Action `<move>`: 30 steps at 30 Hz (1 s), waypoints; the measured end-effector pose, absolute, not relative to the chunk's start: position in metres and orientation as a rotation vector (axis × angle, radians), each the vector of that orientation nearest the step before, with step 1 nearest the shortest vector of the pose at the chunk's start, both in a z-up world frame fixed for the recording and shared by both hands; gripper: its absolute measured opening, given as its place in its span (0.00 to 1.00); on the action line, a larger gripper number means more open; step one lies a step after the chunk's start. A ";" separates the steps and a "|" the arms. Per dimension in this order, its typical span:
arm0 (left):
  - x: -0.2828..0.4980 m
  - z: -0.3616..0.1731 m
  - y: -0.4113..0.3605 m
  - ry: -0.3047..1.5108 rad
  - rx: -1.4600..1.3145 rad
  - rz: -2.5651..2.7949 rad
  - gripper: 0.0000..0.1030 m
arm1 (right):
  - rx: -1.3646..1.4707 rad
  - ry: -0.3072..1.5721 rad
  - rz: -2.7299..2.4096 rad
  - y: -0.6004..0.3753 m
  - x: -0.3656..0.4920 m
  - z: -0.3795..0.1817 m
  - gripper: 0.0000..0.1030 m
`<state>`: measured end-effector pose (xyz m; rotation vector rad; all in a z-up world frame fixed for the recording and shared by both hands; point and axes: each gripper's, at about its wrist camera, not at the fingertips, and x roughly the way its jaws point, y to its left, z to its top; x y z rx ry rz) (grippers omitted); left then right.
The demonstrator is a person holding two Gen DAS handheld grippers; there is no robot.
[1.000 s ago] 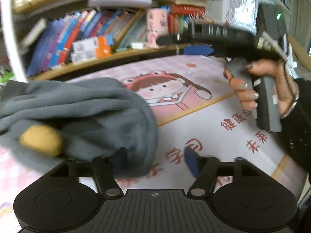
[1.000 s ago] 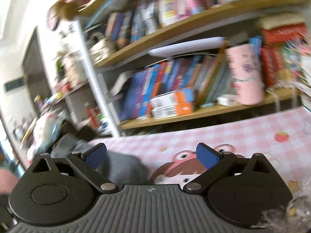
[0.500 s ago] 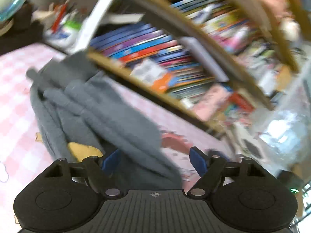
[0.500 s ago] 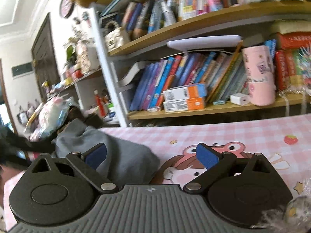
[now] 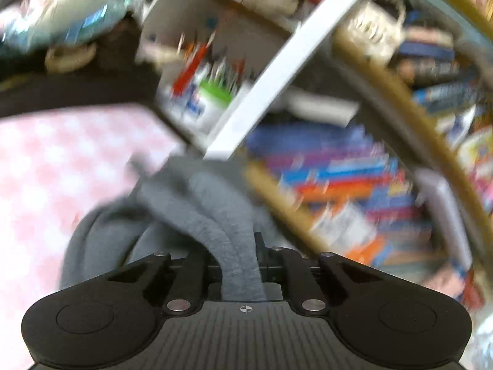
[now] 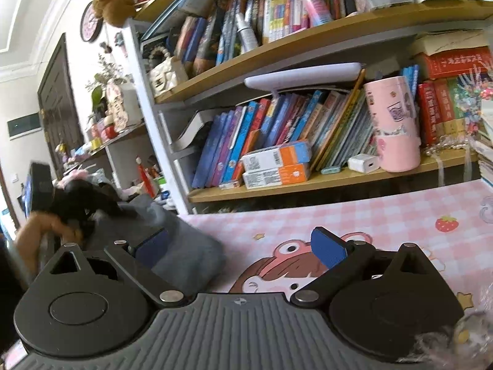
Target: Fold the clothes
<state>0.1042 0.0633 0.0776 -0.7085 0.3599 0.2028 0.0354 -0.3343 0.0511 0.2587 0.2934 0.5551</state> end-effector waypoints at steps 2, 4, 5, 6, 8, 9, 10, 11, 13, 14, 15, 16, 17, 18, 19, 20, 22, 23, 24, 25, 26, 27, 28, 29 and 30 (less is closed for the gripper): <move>0.109 0.104 0.037 0.321 -0.618 0.098 0.08 | 0.267 0.284 0.522 -0.339 0.037 0.052 0.97; 0.101 0.124 -0.007 0.294 -0.458 -0.050 0.08 | 0.289 0.265 0.460 -0.347 0.039 0.056 0.97; 0.097 0.128 -0.033 0.299 -0.381 -0.149 0.09 | 0.306 0.247 0.421 -0.353 0.039 0.057 0.97; 0.094 0.131 -0.058 0.309 -0.307 -0.249 0.13 | 0.325 0.222 0.384 -0.359 0.038 0.059 0.97; 0.093 0.127 -0.101 0.401 -0.199 -0.464 0.38 | 0.360 0.168 0.327 -0.371 0.036 0.062 0.97; 0.093 0.123 -0.120 0.458 -0.120 -0.528 0.68 | 0.377 0.139 0.316 -0.377 0.034 0.064 0.97; 0.090 0.120 -0.134 0.479 -0.029 -0.511 0.82 | 0.387 0.126 0.323 -0.381 0.033 0.066 0.97; 0.086 0.117 -0.147 0.494 0.058 -0.489 0.84 | 0.397 0.115 0.332 -0.384 0.033 0.067 0.97; 0.078 0.120 -0.142 0.456 0.138 -0.428 0.85 | 0.399 0.125 0.359 -0.382 0.033 0.067 0.97; 0.075 0.123 -0.135 0.439 0.149 -0.402 0.85 | 0.396 0.135 0.373 -0.380 0.034 0.067 0.97; 0.073 0.126 -0.116 0.427 0.108 -0.363 0.87 | 0.387 0.150 0.391 -0.376 0.034 0.067 0.97; 0.070 0.129 -0.098 0.414 0.067 -0.323 0.89 | 0.377 0.162 0.403 -0.373 0.035 0.066 0.97; 0.068 0.132 -0.080 0.403 0.026 -0.283 0.89 | 0.358 0.172 0.408 -0.369 0.034 0.065 0.97; 0.065 0.133 -0.061 0.401 -0.017 -0.234 0.89 | 0.338 0.182 0.412 -0.364 0.034 0.064 0.97; 0.066 0.131 -0.041 0.410 -0.062 -0.172 0.89 | 0.318 0.191 0.416 -0.360 0.033 0.064 0.97; 0.066 0.127 -0.022 0.437 -0.107 -0.107 0.88 | 0.291 0.199 0.429 -0.355 0.033 0.062 0.97; 0.063 0.110 0.009 0.518 -0.182 -0.023 0.87 | 0.235 0.215 0.456 -0.345 0.031 0.059 0.97; 0.058 0.103 0.019 0.543 -0.194 -0.004 0.87 | 0.207 0.223 0.469 -0.341 0.031 0.057 0.97; 0.051 0.095 0.028 0.557 -0.198 0.020 0.87 | 0.179 0.231 0.482 -0.336 0.030 0.056 0.97; 0.042 0.089 0.034 0.560 -0.201 0.044 0.87 | 0.151 0.238 0.495 -0.331 0.030 0.054 0.97; 0.034 0.083 0.041 0.563 -0.206 0.067 0.87 | 0.123 0.246 0.508 -0.326 0.029 0.053 0.97; 0.025 0.079 0.046 0.563 -0.226 0.085 0.87 | 0.095 0.254 0.521 -0.321 0.028 0.051 0.97; 0.020 0.076 0.052 0.561 -0.256 0.091 0.87 | 0.067 0.261 0.534 -0.316 0.028 0.050 0.97; 0.016 0.074 0.057 0.560 -0.284 0.095 0.87 | 0.039 0.269 0.546 -0.311 0.027 0.048 0.97; 0.014 0.072 0.059 0.563 -0.294 0.087 0.87 | 0.010 0.277 0.559 -0.307 0.026 0.047 0.97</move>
